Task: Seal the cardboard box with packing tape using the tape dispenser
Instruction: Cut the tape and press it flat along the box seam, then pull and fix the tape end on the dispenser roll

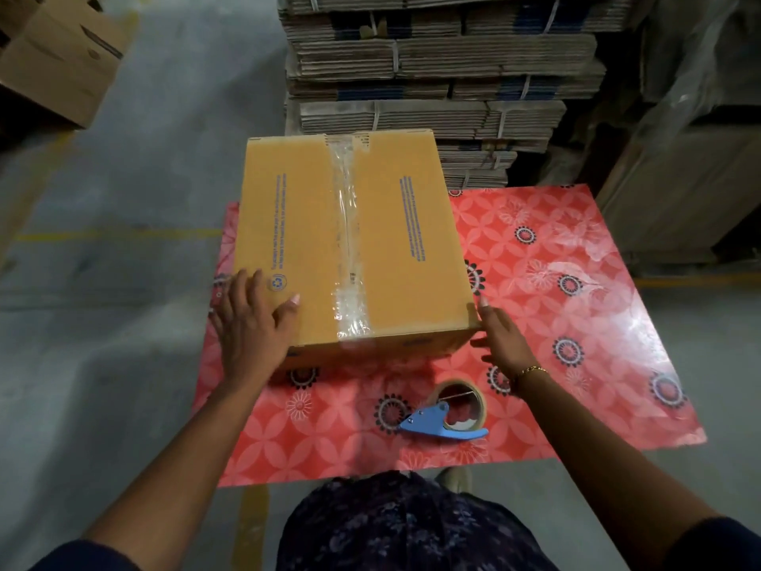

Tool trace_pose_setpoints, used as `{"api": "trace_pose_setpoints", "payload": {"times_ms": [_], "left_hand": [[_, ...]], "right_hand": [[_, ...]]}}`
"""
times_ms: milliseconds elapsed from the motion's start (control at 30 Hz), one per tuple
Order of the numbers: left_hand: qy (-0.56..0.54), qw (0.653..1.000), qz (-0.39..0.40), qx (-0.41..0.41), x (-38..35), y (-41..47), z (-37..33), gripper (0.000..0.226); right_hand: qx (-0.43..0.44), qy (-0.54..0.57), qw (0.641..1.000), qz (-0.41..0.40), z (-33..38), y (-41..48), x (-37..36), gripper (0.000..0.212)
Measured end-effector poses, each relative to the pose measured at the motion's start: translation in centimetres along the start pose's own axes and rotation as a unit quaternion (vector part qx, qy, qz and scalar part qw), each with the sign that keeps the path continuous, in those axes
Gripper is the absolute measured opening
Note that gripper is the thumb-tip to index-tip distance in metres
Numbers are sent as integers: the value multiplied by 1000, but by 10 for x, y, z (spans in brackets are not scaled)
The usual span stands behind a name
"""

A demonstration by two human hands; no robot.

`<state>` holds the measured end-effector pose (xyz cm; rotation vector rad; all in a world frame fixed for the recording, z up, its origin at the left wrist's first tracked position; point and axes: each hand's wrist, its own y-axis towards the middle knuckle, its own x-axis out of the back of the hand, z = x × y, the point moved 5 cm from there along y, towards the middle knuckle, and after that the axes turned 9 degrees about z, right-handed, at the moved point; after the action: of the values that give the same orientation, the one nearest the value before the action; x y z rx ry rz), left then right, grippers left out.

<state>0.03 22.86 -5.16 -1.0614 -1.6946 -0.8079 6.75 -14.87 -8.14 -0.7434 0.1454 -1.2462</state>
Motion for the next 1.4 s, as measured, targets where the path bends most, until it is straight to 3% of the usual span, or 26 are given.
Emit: {"api": "trace_pose_setpoints", "payload": {"times_ms": [100,300,433,533,667,800,833,900,933,1000,1033,1067,1133,1200,1267,1300,1400], "left_hand": [[45,993,31,-104,-16,-2,-48,65],[72,961,144,-226,-54,-3,-121,71],[81,961,139,-225,-54,-3,-118,69],[71,958,146,-235,-52,-4,-118,70],[17,964,146,-222,-55,-2,-116,69],[-138,960,68,-234,-30,-7,-120,52],[-183,956,84,-212,-26,-11,-121,48],[-321,918,199,-122,-23,-19,-132,48],[-402,870,280,-56,-23,-26,-142,52],[-530,706,465,61,-18,-50,-170,60],[-564,628,530,78,-12,-63,-185,67],[-590,571,566,70,-6,-73,-198,75],[-653,498,567,61,11,-86,-219,82],[-704,480,518,80,21,-87,-233,66],[-713,526,456,85,27,-84,-242,45],[-714,551,424,81,28,-80,-244,45],[-736,583,336,76,39,-64,-239,43]], "right_hand": [[-45,-28,998,-25,-52,-19,8,57],[-156,-164,974,-3,-118,-45,-6,60],[-202,-120,971,31,-143,-46,-32,64],[-213,26,977,8,-144,-49,-42,42],[-158,85,984,-5,-125,-56,-35,27],[0,87,994,65,-57,-63,-3,30],[41,82,991,95,-31,-67,6,30],[113,70,978,159,25,-75,21,31],[143,58,971,180,51,-78,27,33],[199,42,959,195,100,-86,35,33],[230,38,952,200,121,-90,36,30],[260,34,942,209,138,-94,36,27],[298,14,926,233,162,-97,29,24],[310,-3,924,224,171,-94,23,31],[317,13,929,190,175,-89,24,36],[319,29,933,166,176,-88,27,37],[300,58,952,39,167,-95,46,37]]}}
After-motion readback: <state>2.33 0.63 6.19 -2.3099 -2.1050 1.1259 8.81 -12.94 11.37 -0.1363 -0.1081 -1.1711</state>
